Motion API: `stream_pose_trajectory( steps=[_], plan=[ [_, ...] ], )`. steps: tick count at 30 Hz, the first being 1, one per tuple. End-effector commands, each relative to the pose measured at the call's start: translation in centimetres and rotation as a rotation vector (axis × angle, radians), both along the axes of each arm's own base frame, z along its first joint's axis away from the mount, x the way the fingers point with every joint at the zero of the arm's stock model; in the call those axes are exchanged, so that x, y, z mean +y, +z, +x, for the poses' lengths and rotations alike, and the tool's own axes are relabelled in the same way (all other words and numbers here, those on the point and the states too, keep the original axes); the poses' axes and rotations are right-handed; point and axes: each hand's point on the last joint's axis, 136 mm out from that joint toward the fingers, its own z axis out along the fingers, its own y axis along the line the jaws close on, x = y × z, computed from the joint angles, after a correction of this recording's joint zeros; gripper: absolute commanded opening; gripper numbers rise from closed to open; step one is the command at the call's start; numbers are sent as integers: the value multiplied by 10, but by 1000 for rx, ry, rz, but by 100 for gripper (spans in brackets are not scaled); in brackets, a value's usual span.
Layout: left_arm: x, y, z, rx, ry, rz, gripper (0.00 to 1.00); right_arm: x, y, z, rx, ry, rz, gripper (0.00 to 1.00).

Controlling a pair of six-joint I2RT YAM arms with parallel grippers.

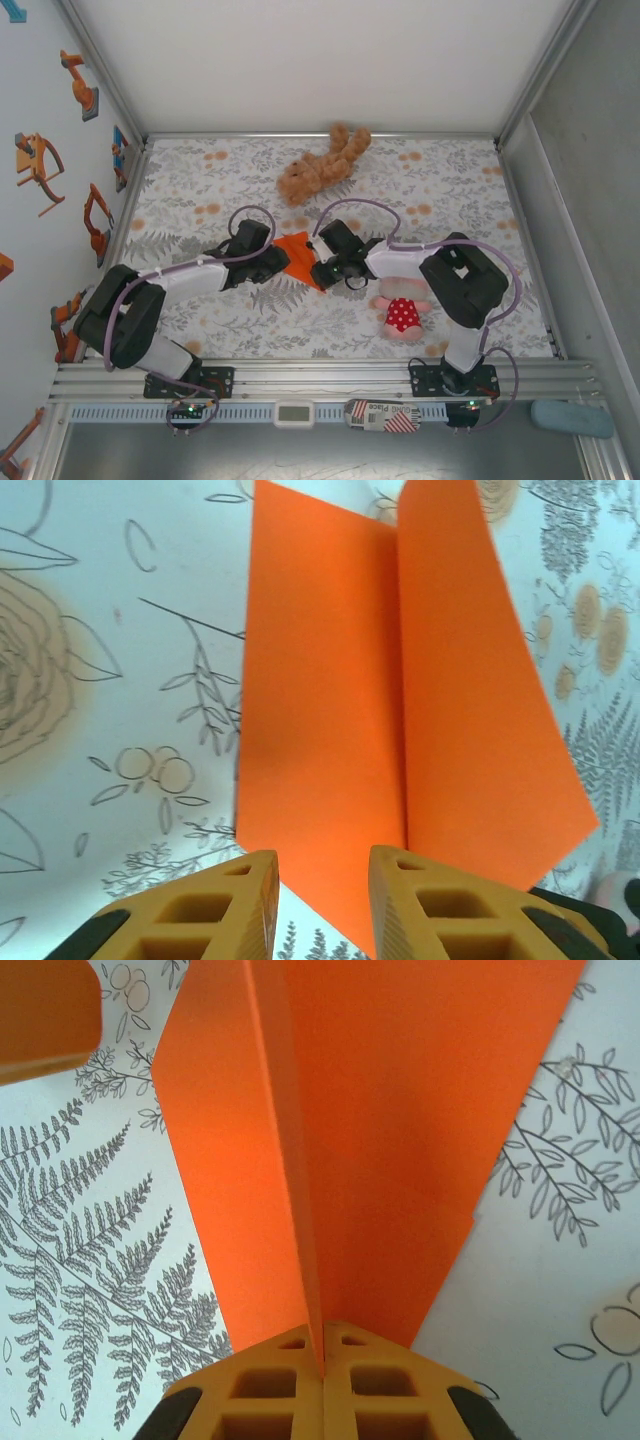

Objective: Fold a paper plane with a square sheet of paper (pick it up from the middle)
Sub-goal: Fourth fold the wing at the center of the table.

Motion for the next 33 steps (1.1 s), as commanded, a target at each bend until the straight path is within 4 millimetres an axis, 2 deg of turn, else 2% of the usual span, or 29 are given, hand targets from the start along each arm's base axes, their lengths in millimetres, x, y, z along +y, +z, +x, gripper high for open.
stream_pose_trajectory(
  steps=[1,8,13,19,33],
  plan=[
    [-18,17,5,-64,-29,-85,31,-23,-6,-12,67,-36,-41,1],
    [-46,23,7,-114,-111,-187,39,-25,-10,-16,121,-43,-14,1],
    [-46,12,3,-131,-139,-193,46,-20,-8,-15,146,-38,20,1],
    [-53,1,-2,-110,-184,-201,48,-17,-9,-14,178,-32,45,1],
    [-63,-8,-2,-84,-234,-186,52,-15,-11,-13,215,-23,74,2]
  ],
)
